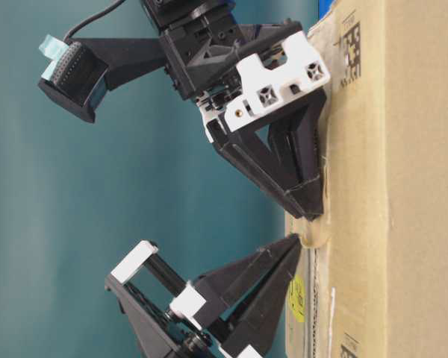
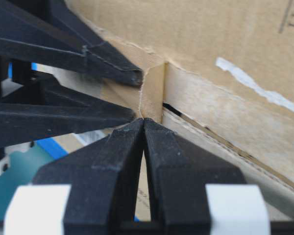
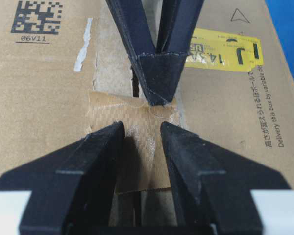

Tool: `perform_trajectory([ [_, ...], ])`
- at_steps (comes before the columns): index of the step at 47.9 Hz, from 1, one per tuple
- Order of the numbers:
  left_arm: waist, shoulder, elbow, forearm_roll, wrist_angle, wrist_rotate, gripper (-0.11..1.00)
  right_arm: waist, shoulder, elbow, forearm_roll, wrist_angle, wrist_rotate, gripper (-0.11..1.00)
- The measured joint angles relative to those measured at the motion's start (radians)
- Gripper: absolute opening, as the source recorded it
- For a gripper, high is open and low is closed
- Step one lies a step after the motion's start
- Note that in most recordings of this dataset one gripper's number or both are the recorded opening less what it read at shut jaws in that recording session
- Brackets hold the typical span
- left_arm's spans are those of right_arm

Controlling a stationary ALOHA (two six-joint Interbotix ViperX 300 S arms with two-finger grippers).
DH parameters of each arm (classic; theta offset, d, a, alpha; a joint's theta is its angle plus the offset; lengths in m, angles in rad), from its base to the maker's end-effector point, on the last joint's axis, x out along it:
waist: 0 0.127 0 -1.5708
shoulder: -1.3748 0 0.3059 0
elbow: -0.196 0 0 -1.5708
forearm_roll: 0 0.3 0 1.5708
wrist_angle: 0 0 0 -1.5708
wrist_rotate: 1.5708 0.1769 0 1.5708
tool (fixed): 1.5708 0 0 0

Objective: Apply tape along the seams of the closed cardboard box to seal it securely.

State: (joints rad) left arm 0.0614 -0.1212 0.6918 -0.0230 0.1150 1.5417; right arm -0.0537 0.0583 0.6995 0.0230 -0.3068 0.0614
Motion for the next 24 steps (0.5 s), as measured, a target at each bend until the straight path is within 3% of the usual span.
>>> perform_trajectory([
  [24, 0.003, 0.0, -0.02, 0.0, 0.058, -0.006, 0.04, 0.0, -0.002, -0.002, 0.002, 0.003, 0.006, 0.4],
])
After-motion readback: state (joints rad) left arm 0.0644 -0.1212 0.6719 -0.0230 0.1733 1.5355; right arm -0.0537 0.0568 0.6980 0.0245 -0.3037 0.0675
